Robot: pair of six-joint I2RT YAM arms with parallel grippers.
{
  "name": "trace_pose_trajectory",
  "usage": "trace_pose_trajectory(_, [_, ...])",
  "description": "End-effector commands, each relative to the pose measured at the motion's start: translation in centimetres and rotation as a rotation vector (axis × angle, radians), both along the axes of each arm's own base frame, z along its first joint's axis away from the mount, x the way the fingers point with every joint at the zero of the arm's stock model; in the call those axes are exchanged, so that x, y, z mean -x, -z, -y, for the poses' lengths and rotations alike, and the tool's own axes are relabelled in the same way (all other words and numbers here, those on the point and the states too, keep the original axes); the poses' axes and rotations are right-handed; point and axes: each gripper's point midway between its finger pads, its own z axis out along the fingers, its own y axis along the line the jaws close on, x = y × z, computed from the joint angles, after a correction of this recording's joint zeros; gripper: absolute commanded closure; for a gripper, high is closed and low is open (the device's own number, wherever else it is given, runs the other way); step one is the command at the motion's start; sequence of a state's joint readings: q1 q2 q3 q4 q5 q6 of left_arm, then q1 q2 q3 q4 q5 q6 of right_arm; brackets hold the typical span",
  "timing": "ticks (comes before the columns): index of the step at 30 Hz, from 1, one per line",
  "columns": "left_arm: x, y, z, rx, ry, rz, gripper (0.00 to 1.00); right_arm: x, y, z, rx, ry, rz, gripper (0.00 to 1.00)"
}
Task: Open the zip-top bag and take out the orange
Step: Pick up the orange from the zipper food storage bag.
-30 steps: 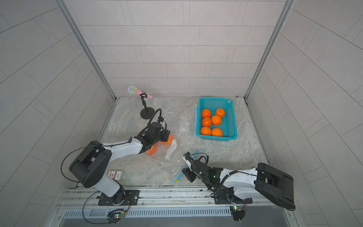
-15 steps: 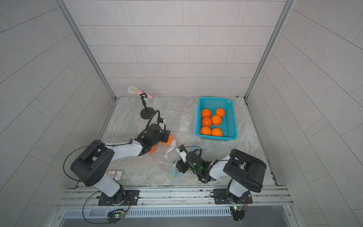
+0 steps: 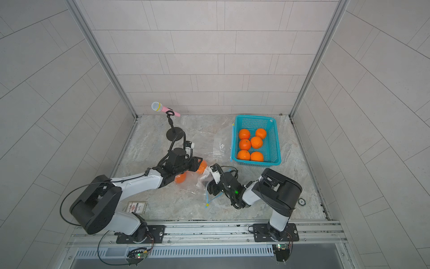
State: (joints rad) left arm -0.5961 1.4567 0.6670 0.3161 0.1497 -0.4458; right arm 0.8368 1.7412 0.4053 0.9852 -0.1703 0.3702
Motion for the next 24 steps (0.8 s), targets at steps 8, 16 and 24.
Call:
trace_pose_trajectory(8, [-2.8,3.6,-2.1,-0.198,-0.071,-0.03,0.66,0.0,-2.1,-0.7,-0.035,-0.026,0.109,0.3])
trace_pose_trajectory(16, [-3.7,5.9,-3.2,-0.241,-0.104,-0.035,0.69,-1.4,-2.0,-1.0,-0.022,-0.008,0.171,0.26])
trace_pose_trajectory(24, [-3.1,9.2,-5.7,-0.383,-0.158,-0.11,0.76,-3.8,-1.7,-2.3,0.037,-0.038,0.129,0.17])
